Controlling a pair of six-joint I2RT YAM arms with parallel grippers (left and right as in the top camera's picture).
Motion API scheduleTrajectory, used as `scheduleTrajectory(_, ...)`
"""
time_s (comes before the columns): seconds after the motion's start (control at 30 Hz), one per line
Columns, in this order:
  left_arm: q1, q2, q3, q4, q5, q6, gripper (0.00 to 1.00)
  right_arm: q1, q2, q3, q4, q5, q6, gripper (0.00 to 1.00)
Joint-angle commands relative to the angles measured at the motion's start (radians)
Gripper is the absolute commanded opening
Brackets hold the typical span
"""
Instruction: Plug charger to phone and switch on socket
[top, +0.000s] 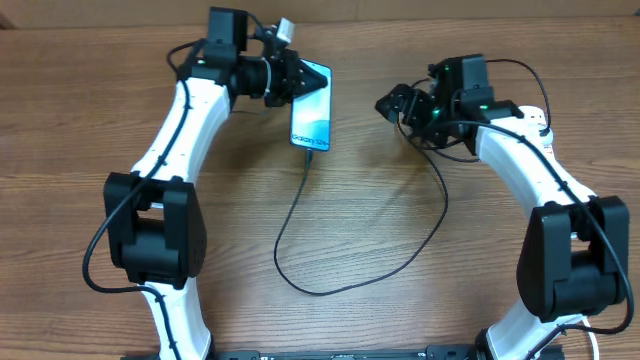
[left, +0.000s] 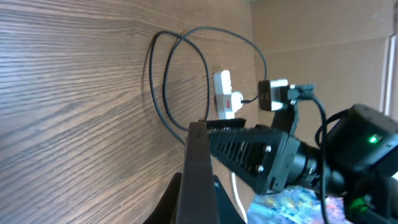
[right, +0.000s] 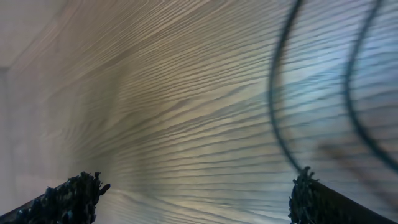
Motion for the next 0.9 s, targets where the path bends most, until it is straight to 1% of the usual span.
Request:
scheduleTrajectory(0.0,-0.015,0.057,0.007,0.027,-0.021,-0.026,0.04,-0.030,-0.053,0.010,-0.012,0.010,-0.034,1.00)
scheduleTrajectory(0.13,-0.022,0.143,0.007,0.089,0.053,-0.084,0.04,-0.044,-0.055,0.010,-0.029,0.009,-0.054,1.00)
scheduleTrajectory(0.3,-0.037,0.249,0.007,0.164,0.080,-0.172,0.04,-0.048,-0.055,0.010,-0.033,0.013,-0.056,1.00)
scheduleTrajectory(0.53,-0.061,0.302,0.007,0.182,0.073,-0.172,0.04,-0.048,-0.055,0.010,-0.035,0.016,-0.056,1.00)
scheduleTrajectory(0.87,-0.108,0.303,0.006,0.186,-0.141,-0.171,0.04,-0.048,-0.055,0.010,-0.051,0.013,-0.056,1.00)
